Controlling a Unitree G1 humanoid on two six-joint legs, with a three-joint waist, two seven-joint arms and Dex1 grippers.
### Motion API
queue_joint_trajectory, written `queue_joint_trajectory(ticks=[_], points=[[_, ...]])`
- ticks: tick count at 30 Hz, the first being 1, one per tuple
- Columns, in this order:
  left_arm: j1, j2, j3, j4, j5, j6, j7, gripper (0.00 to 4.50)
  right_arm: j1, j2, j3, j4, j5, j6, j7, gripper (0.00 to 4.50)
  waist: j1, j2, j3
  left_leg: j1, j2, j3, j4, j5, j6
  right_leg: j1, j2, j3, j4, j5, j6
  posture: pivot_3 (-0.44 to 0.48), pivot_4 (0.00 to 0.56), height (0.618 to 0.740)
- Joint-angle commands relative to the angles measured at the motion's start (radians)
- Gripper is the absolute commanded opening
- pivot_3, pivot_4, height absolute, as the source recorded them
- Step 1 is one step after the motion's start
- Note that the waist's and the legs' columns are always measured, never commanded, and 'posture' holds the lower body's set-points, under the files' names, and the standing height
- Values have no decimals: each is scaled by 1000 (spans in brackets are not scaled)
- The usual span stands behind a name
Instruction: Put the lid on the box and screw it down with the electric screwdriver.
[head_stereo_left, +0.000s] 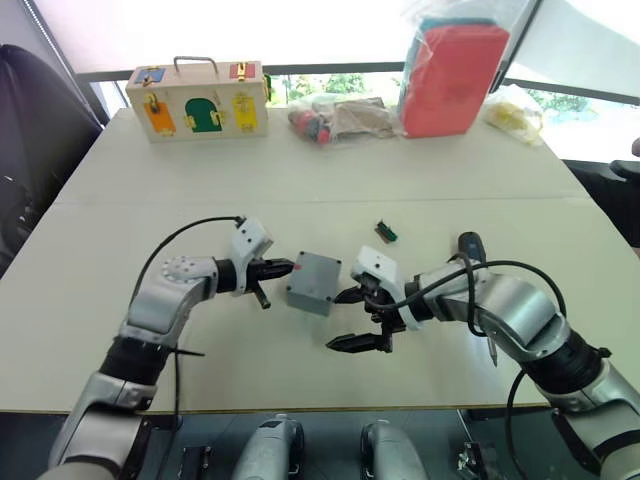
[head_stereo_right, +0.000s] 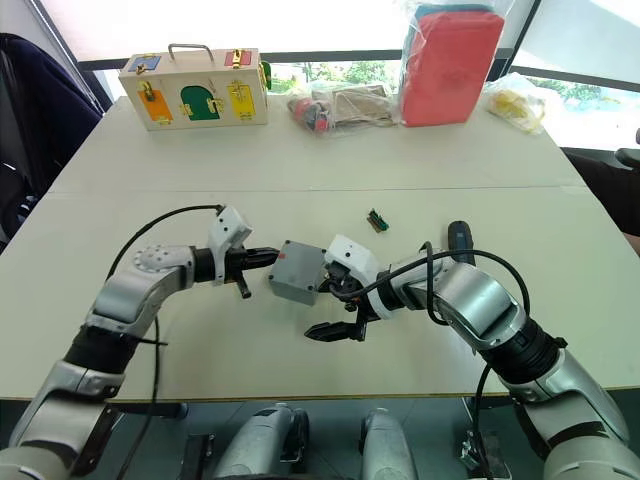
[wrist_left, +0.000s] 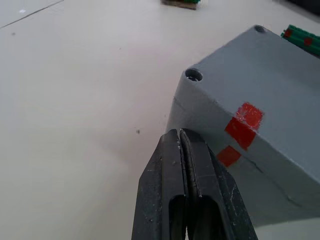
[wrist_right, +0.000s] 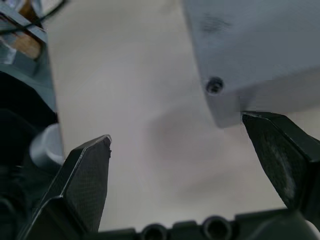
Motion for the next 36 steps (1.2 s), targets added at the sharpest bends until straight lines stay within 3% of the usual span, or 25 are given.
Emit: queue_joint_trajectory(ticks=[1, 7, 11, 17, 20, 26, 36], points=[[-102, -20, -34, 136, 64, -120, -55, 0, -8, 23, -54, -54, 37, 49, -17, 4442, 1, 0, 0, 0, 0, 0, 1, 0, 1, 0, 0, 0, 0, 0, 0, 0, 150, 740], [-121, 18, -15, 185, 110, -176, -80, 0, -2, -30, -108, -85, 25, 50, -19, 4442, -1, 0, 0, 0, 0, 0, 3, -2, 3, 2, 0, 0, 0, 0, 0, 0, 150, 740], [5, 112, 25, -9, 85, -91, -89, 0, -35, -119, -76, 22, -119, -132, 17, 4442, -8, 0, 0, 0, 0, 0, 3, -2, 3, 1, 0, 0, 0, 0, 0, 0, 150, 740], [236, 210, 72, -361, -14, 104, -95, 0, -99, -73, 1, 267, -290, -413, 99, 4442, -14, 0, 0, 0, 1, 0, 3, -2, 3, 1, 0, 0, 0, 0, 0, 0, 150, 740], [284, 197, 79, -446, -48, 167, -63, 0, -121, -35, 31, 343, -344, -515, 149, 4442, -9, 0, 0, 0, 1, 0, 3, -2, 3, 2, 0, 0, 0, 0, 0, 0, 150, 740], [271, 104, 33, -457, -40, 195, 16, 0, -131, 29, 51, 391, -395, -608, 238, 4442, 0, 0, 0, 0, 0, 0, 4, -2, 3, 2, 0, 0, 0, 0, 0, 0, 150, 740], [158, 42, 12, -307, 24, 106, 67, 0, -35, 15, 5, 196, -357, -442, 272, 4442, 0, 0, 0, 0, 0, -1, 4, -2, 2, 2, 0, 0, 0, 0, 0, 0, 150, 740]])
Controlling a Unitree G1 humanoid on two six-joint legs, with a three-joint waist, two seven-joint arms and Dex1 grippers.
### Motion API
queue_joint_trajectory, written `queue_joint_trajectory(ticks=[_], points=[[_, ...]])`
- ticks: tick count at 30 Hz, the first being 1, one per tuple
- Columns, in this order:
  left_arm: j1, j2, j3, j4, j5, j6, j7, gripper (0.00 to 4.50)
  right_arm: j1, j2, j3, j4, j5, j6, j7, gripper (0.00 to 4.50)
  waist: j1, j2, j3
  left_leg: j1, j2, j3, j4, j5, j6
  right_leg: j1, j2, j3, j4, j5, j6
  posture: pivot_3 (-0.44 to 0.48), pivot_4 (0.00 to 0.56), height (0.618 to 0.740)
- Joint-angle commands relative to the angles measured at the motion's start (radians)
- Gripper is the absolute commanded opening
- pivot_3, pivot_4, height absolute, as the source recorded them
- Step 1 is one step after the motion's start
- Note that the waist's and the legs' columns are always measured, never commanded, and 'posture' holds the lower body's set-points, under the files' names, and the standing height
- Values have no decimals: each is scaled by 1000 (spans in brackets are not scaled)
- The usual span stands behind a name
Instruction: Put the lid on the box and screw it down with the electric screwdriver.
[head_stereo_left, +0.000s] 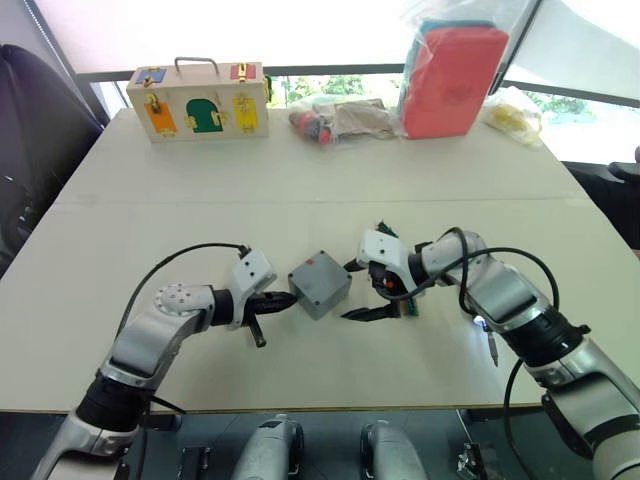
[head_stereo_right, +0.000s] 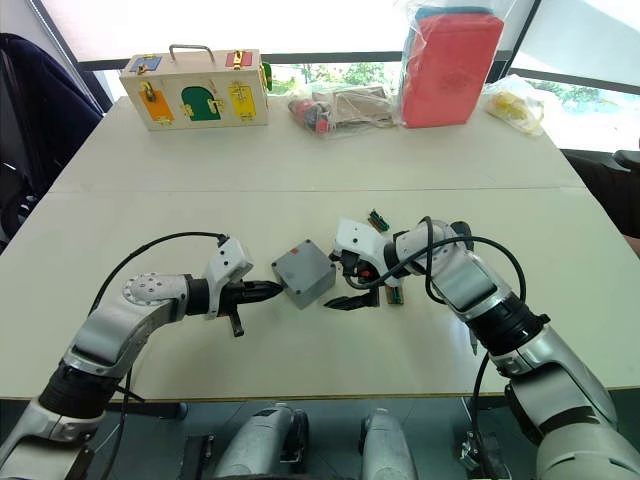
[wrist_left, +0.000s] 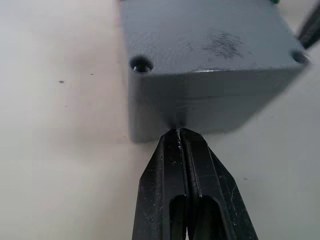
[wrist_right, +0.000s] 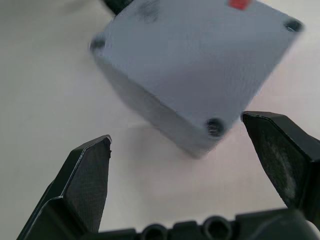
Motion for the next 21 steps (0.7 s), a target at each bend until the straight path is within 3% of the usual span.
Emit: queue_joint_trajectory(ticks=[1, 14, 21], points=[[-49, -20, 1, 21, 17, -60, 11, 0, 26, 0, -39, -121, 37, 68, -9, 4442, -1, 0, 0, 0, 0, 0, 0, 0, 0, 0, 0, 0, 0, 0, 0, 0, 150, 740], [-70, -34, -13, 47, 21, -83, -20, 0, 94, 6, -94, -247, 58, 221, -89, 4442, 0, 0, 0, 0, 0, 0, 0, 0, 0, 0, 0, 0, 0, 0, 0, 0, 150, 740], [-43, 22, 4, -8, -1, -54, -73, 0, 70, -51, -172, -239, 72, 233, -88, 4442, 0, 0, 0, 0, 0, 0, 0, 0, 0, 0, 0, 0, 0, 0, 0, 0, 150, 740]])
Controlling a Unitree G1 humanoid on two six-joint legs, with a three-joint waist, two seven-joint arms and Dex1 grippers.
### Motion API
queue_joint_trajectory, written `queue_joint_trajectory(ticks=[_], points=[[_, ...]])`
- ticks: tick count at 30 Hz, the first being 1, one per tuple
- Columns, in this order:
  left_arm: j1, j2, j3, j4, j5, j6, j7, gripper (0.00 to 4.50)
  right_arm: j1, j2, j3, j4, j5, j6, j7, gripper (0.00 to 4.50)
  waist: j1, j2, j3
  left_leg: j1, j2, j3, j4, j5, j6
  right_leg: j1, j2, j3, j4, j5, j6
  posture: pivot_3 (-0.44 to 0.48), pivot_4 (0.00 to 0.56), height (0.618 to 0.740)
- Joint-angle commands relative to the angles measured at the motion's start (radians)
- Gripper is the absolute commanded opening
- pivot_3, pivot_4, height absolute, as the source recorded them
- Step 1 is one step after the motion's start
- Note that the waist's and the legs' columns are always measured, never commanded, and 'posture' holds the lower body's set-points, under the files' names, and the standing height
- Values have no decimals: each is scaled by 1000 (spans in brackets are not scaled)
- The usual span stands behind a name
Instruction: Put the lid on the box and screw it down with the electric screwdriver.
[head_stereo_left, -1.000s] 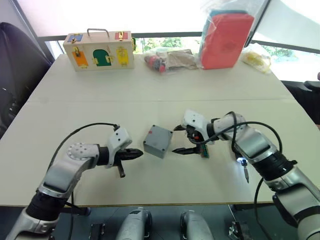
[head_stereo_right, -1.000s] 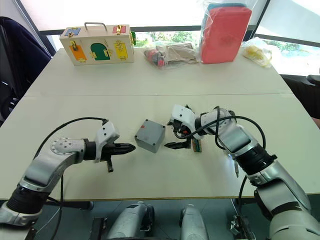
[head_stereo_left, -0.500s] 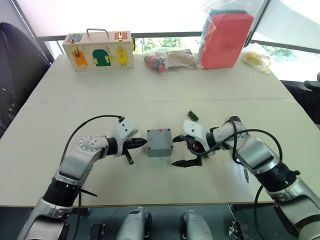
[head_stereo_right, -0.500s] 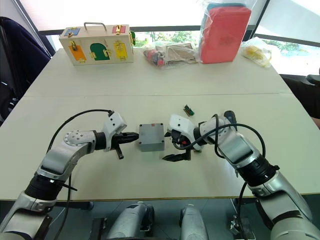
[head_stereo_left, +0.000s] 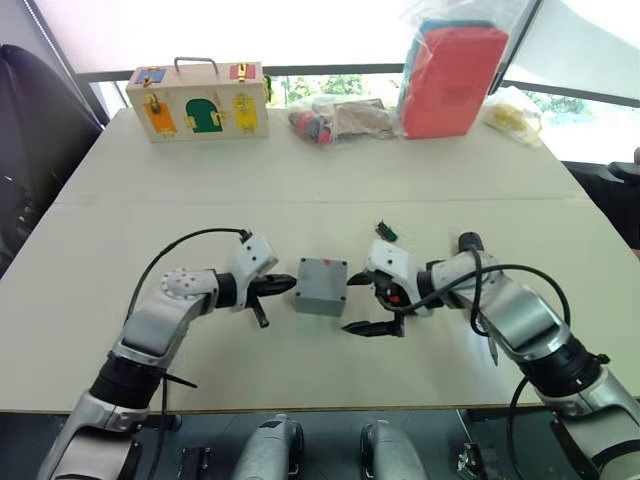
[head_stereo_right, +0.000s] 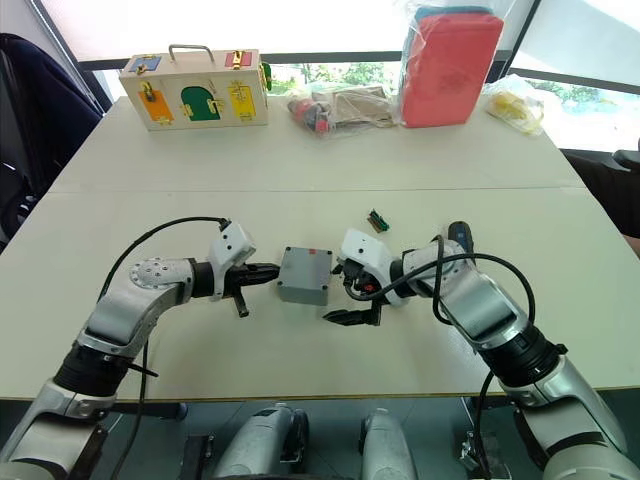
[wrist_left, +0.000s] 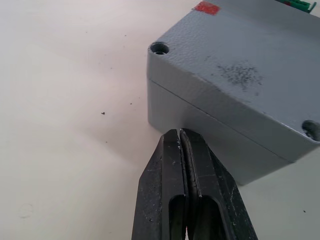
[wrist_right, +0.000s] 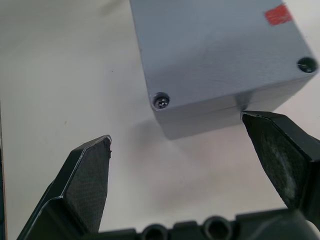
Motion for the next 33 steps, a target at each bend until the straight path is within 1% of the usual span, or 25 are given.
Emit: queue_joint_trajectory(ticks=[1, 4, 6, 8, 9, 11, 15, 19, 20, 21, 24, 25, 26, 27, 33], points=[[16, 35, 12, -70, -27, 12, -34, 0, -22, -59, -97, -37, 33, 4, 15, 4442, 1, 0, 0, 0, 0, 0, 0, 0, 0, 0, 0, 0, 0, 0, 0, 0, 150, 740], [12, 82, 62, -86, -60, 27, -63, 0, -35, -110, -186, -34, 83, 22, 34, 4442, 0, 0, 0, 0, 0, 0, 0, 0, 0, 0, 0, 0, -1, 0, 0, 0, 150, 740], [-2, 100, 100, -88, -98, 43, -79, 0, -49, -121, -231, -6, 103, 32, 27, 4442, -1, 0, 0, 0, 0, 0, 0, 0, 0, 0, 0, 0, 0, 0, 0, 0, 150, 740], [-39, 99, 154, -87, -169, 83, -92, 0, -78, -92, -256, 104, 75, -3, -33, 4442, -2, 0, 0, 0, 1, 0, 0, 0, 0, -1, 0, 0, 0, 0, 0, 0, 150, 740], [-64, 98, 174, -84, -201, 103, -101, 0, -101, -61, -264, 192, 46, -33, -87, 4442, -2, -1, 0, 0, 1, 0, 0, 0, 0, -1, 0, 0, 0, 0, 0, 0, 150, 740], [-98, 100, 190, -84, -234, 128, -110, 0, -136, -12, -274, 318, 15, -73, -158, 4442, 0, -1, 0, 0, 0, 0, 0, 0, -1, 0, 0, 0, 0, 0, 0, 0, 150, 740], [-149, 115, 168, -92, -245, 136, -130, 0, -182, 74, -268, 522, -11, -166, -204, 4442, -2, -1, 0, 0, -1, 0, -1, 0, -1, 1, 0, 0, 0, 0, 0, 0, 150, 740], [-175, 112, 149, -104, -241, 139, -123, 0, -206, 121, -261, 650, -40, -243, -225, 4442, -7, -1, 0, 0, -1, 0, -1, 0, -1, 1, 0, 0, -1, 0, 0, 0, 150, 740], [-178, 111, 145, -108, -239, 139, -120, 0, -213, 131, -261, 678, -48, -263, -231, 4019, -7, -1, 0, 0, -1, 1, -1, 1, -1, 1, 0, 0, -1, 0, 0, 0, 150, 740], [-180, 110, 141, -113, -238, 141, -117, 0, -219, 140, -260, 704, -55, -281, -235, 3801, -7, -1, 0, 0, 0, 1, -1, 1, -1, 1, 1, 0, 0, 0, 0, 0, 150, 740], [-177, 107, 137, -130, -242, 148, -108, 0, -232, 165, -265, 763, -69, -317, -251, 2772, -9, -1, 0, 1, 0, 1, -1, 1, -1, 1, 1, 0, 0, 0, 0, 0, 150, 740], [-174, 107, 136, -134, -244, 150, -105, 0, -236, 172, -268, 779, -71, -323, -254, 2359, -10, -1, 0, 1, 0, 0, -1, 1, -1, 1, 1, 0, 0, 0, 0, 0, 150, 740], [-172, 106, 136, -138, -246, 151, -102, 0, -241, 177, -271, 794, -72, -329, -256, 1784, -10, -1, 0, 0, 0, 0, -1, 1, -1, 1, 1, 0, 1, 0, 0, 0, 150, 740], [-168, 106, 136, -143, -248, 153, -100, 0, -245, 183, -276, 807, -73, -332, -263, 1607, -10, -1, 0, 1, 0, 0, -1, 1, -1, 1, 1, 0, 1, 0, 0, 0, 150, 740], [-155, 106, 136, -156, -257, 158, -87, 0, -268, 198, -287, 873, -81, -359, -290, 1607, -11, -1, 0, 1, 0, 0, -1, 1, -1, 1, 1, 0, 1, 0, 0, 0, 150, 740]])
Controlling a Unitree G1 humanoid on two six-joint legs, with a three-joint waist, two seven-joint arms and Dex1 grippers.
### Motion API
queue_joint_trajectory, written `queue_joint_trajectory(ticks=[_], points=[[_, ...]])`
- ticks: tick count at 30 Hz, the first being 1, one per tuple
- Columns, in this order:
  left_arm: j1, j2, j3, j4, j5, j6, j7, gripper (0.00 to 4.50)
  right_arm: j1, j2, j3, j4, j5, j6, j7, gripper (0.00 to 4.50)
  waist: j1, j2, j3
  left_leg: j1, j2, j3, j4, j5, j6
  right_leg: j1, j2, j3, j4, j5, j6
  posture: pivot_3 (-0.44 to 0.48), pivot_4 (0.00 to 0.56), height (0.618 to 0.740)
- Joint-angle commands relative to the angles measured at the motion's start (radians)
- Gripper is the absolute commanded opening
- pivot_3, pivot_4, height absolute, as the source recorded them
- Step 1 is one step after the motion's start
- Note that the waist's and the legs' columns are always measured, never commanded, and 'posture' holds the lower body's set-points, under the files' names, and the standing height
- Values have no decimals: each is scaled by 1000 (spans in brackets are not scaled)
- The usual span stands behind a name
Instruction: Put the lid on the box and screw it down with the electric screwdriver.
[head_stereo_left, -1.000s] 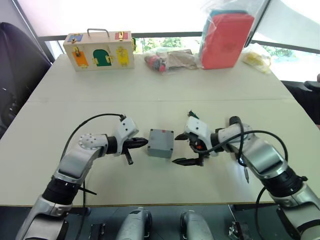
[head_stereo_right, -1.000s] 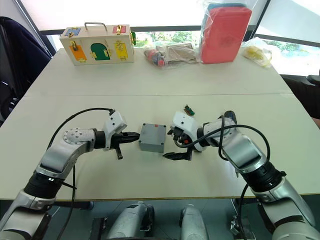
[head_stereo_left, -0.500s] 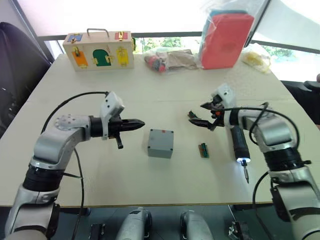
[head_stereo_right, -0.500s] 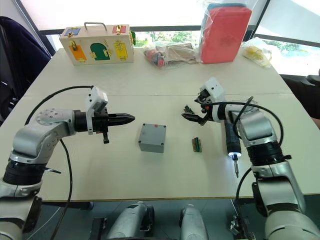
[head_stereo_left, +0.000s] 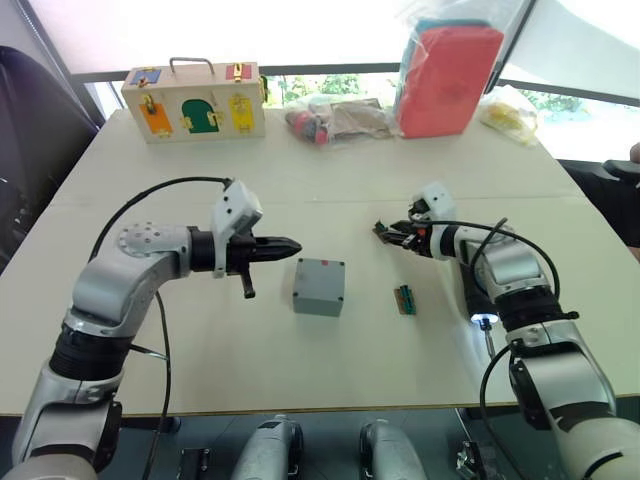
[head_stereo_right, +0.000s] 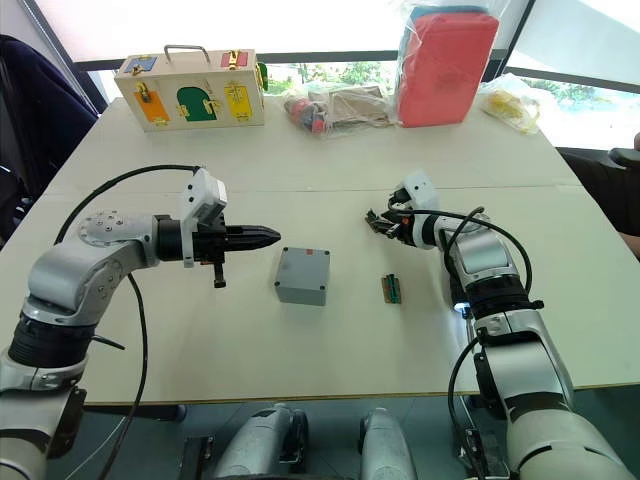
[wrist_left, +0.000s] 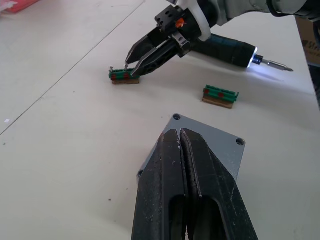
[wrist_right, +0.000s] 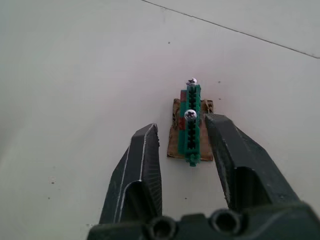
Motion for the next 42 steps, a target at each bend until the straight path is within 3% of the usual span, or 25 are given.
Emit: queue_joint_trajectory(ticks=[1, 12, 15, 17, 18, 37, 42], points=[[0, 4, 11, -35, -18, 4, 8, 0, -44, 10, -34, 17, -2, -32, -15, 1607, -2, 0, 0, 0, 0, 0, 0, 0, 0, 0, 0, 0, 0, 0, 0, 0, 150, 740], [15, 1, -9, -15, 6, -29, 9, 0, -66, 34, -54, 66, 6, -49, -23, 1607, -16, 0, 0, 0, 0, 0, 0, 0, 0, 0, 0, 0, 0, 0, 0, 0, 150, 740], [17, 2, -11, -11, 9, -33, 8, 0, -68, 41, -55, 67, 6, -51, -22, 875, -16, 0, 0, 0, 0, 0, 0, 0, 0, 0, 0, 0, 0, 0, 0, 0, 150, 740], [19, 3, -11, -11, 11, -34, 7, 0, -68, 45, -56, 67, 4, -51, -23, 99, -15, 0, 0, 0, 0, 0, 0, 0, 0, 0, 0, 0, 0, 0, 0, 0, 150, 740], [21, 3, -11, -11, 12, -35, 7, 0, -68, 46, -57, 66, 4, -51, -22, 23, -15, 0, 0, 0, 0, 0, 0, 0, 0, 0, 0, 0, 0, 0, 0, 0, 150, 740], [38, -7, -11, -2, 26, -53, 7, 0, -45, 27, -78, -37, 26, -1, 13, 23, -15, 0, 0, 0, 0, 0, 0, 0, 0, 0, 0, 0, 1, 0, 0, 0, 150, 740], [46, 4, 0, 11, 23, -52, -3, 0, -22, 1, -105, -172, 55, 21, 26, 23, -14, 0, 0, 0, 0, 0, 0, 0, 0, 0, 0, 0, 1, 0, 0, 0, 150, 740]])
